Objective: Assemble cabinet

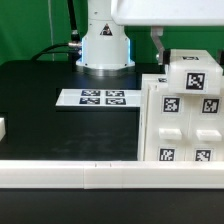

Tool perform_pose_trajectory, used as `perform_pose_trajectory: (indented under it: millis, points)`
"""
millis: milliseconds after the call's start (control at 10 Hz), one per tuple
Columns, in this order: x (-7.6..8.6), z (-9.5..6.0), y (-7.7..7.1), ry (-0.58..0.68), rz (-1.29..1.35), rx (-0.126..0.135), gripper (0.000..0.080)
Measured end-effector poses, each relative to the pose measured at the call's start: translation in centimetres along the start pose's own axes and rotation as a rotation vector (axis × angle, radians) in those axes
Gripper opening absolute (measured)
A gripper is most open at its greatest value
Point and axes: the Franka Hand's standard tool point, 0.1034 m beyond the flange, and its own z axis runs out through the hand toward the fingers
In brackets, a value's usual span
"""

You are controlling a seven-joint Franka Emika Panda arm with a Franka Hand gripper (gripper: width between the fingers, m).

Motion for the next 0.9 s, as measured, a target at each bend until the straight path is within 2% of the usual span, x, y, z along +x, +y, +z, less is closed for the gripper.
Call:
perform_pose_trajectory:
  millis: [500, 900]
  points:
    - [0.35, -0.07, 0.6, 0.005, 0.327, -0.003, 0.0558]
    - [0.19, -0.08, 1.09, -0.007, 0.574, -0.015, 0.0558]
